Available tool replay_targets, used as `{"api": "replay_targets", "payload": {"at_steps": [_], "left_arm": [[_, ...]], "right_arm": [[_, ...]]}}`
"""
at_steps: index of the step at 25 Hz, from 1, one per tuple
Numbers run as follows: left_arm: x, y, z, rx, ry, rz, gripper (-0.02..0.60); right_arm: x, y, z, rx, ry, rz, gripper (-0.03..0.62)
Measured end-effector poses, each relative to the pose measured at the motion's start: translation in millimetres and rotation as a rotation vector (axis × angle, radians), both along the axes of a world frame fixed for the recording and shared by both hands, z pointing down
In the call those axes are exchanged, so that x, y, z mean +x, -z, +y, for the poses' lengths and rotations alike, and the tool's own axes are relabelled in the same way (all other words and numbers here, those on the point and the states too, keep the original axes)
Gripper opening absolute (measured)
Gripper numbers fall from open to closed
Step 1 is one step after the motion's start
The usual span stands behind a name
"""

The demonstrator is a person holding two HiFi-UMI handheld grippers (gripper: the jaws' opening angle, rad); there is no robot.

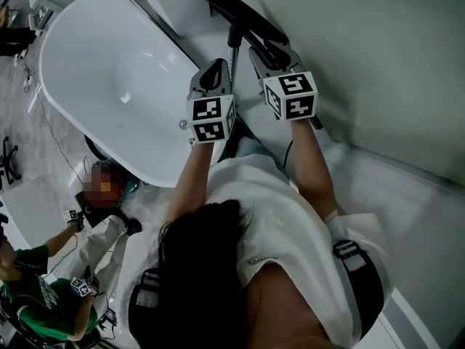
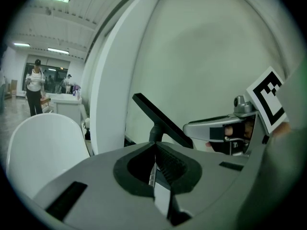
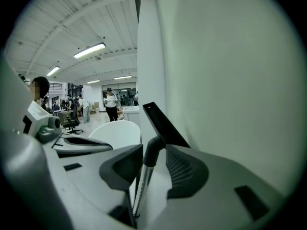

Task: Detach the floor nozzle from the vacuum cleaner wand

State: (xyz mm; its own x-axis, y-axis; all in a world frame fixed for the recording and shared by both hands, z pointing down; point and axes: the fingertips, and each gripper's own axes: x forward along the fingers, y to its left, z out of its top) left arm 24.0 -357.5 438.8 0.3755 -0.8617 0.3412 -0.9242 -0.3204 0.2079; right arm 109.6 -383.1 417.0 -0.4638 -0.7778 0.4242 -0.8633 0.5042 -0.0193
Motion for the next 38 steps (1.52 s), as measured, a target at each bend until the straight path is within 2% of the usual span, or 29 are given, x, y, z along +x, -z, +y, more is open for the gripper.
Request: {"api": "replay_targets", "payload": {"at_steps": [5, 8, 18, 23, 38], "left_arm": [[-4, -6, -10, -0.011, 0.032, -0.005, 0.003], [-6, -5, -16, -0.015, 0.043, -0.011, 0.003], [-9, -17, -35, -0.032, 0.065, -0.018, 0.003], [-11, -20, -42, -0.049, 0.079, -0.022, 0.003], [-11, -28, -58, -0.067, 0.078, -0.051, 0.003]], "right_arm": [[3, 2, -20, 0.030, 0.048, 0.085, 0.181], [3, 1, -31, 0.024, 0.080, 0.116, 0.231], [13, -20, -59, -0.004, 0.130, 0.243, 0.262], [13, -34, -64, -0.047, 0.189, 0.317, 0.290], [14, -63, -85, -0.123, 0.233, 0.369, 0.291]]}}
